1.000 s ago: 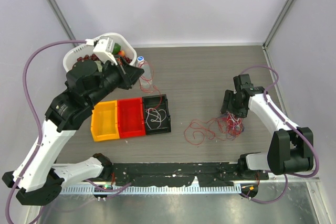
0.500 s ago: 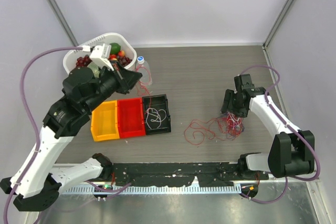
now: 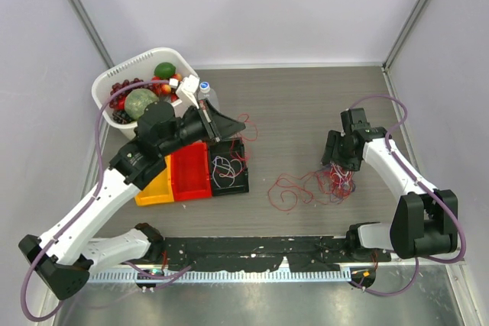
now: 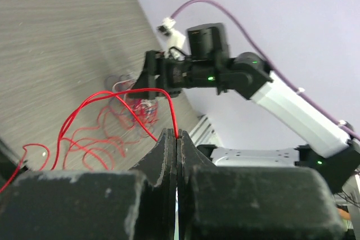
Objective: Untangle the cables
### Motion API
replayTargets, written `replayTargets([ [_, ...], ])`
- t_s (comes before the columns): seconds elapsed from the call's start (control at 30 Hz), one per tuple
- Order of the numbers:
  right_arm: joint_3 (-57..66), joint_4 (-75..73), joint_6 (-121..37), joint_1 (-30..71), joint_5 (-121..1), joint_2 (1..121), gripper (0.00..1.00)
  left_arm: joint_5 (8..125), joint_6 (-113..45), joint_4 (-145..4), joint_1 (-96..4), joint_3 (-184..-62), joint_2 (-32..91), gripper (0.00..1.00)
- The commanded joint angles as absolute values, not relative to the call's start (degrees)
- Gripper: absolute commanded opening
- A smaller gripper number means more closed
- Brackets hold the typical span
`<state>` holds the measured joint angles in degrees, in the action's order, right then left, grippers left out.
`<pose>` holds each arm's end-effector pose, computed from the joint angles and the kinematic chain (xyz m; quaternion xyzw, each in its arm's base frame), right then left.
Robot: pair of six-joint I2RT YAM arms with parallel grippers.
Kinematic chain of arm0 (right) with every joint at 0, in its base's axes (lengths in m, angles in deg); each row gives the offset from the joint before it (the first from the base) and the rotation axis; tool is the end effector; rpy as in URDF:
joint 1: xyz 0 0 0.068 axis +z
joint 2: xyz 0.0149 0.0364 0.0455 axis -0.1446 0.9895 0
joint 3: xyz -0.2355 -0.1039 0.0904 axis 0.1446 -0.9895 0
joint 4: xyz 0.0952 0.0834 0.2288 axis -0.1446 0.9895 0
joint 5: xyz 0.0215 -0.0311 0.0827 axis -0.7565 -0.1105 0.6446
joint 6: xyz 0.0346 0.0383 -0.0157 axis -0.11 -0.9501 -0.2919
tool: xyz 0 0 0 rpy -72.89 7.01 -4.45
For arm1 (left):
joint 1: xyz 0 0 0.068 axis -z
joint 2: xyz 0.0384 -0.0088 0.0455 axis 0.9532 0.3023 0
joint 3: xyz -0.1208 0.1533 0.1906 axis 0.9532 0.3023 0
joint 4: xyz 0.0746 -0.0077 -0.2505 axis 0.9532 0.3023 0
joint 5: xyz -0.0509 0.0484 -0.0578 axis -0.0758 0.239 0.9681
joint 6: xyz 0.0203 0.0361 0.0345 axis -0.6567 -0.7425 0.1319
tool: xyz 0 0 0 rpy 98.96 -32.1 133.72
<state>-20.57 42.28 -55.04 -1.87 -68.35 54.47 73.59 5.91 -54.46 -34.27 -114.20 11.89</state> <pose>0.2384 0.0264 0.2230 0.1171 0.9737 0.0380 0.1919 0.1720 -0.1470 0.4039 0.0016 0.7570 -0.5254 0.3886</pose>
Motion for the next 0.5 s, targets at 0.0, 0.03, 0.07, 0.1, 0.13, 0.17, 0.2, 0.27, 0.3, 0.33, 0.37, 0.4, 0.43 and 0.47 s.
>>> replayTargets([
  [0.0,-20.91,40.63,-54.56,-1.54,-68.43,52.75,0.67,79.17,4.95,-63.95,-34.7,-118.49,9.6,0.0],
  [0.03,-20.91,40.63,-54.56,-1.63,-68.43,52.75,0.67,80.31,4.51,-64.3,-34.87,-119.2,9.68,0.0],
  [0.07,-20.91,40.72,-54.56,-1.63,-68.43,52.66,0.67,81.62,4.41,-64.92,-34.96,-119.81,9.94,0.0],
  [0.1,-20.91,40.72,-54.47,-1.63,-68.43,52.66,0.67,83.03,4.41,-65.53,-35.05,-120.43,10.21,0.0],
  [0.13,-20.91,40.55,-54.47,-1.63,-68.43,52.66,0.67,84.17,4.33,-66.23,-35.14,-121.04,10.56,0.0],
  [0.17,-20.91,40.63,-54.47,-1.63,-68.43,52.75,0.67,85.23,4.24,-66.68,-35.14,-121.57,10.91,0.0],
  [0.2,-20.99,40.46,-54.56,-1.54,-68.43,52.75,0.67,86.2,3.46,-66.68,-35.22,-122.62,11.09,0.0],
  [0.27,-20.99,40.46,-54.47,-1.54,-68.43,52.75,0.67,86.21,1.7,-66.33,-35.23,-124.29,11.0,0.0],
  [0.3,-20.99,40.46,-54.47,-1.54,-68.43,52.75,0.67,85.42,0.38,-64.94,-35.14,-125.52,11.0,0.0],
  [0.33,-20.99,40.46,-54.47,-1.54,-68.43,52.75,0.67,83.76,-1.28,-62.75,-35.22,-126.92,10.83,0.0],
  [0.37,-20.99,40.46,-54.47,-1.54,-68.43,52.75,0.67,81.31,-3.39,-60.29,-35.31,-128.24,10.48,0.0],
  [0.4,-20.99,40.37,-54.47,-1.46,-68.43,52.75,0.67,78.68,-5.24,-56.78,-35.23,-130.0,10.21,0.0],
  [0.43,-21.08,40.28,-54.56,-1.46,-68.43,52.75,0.68,75.0,-7.34,-53.36,-35.23,-131.49,10.12,0.0],
  [0.47,-21.17,40.11,-54.47,-1.54,-68.43,52.75,0.68,71.39,-9.1,-49.49,-35.23,-132.81,9.77,0.0],
])
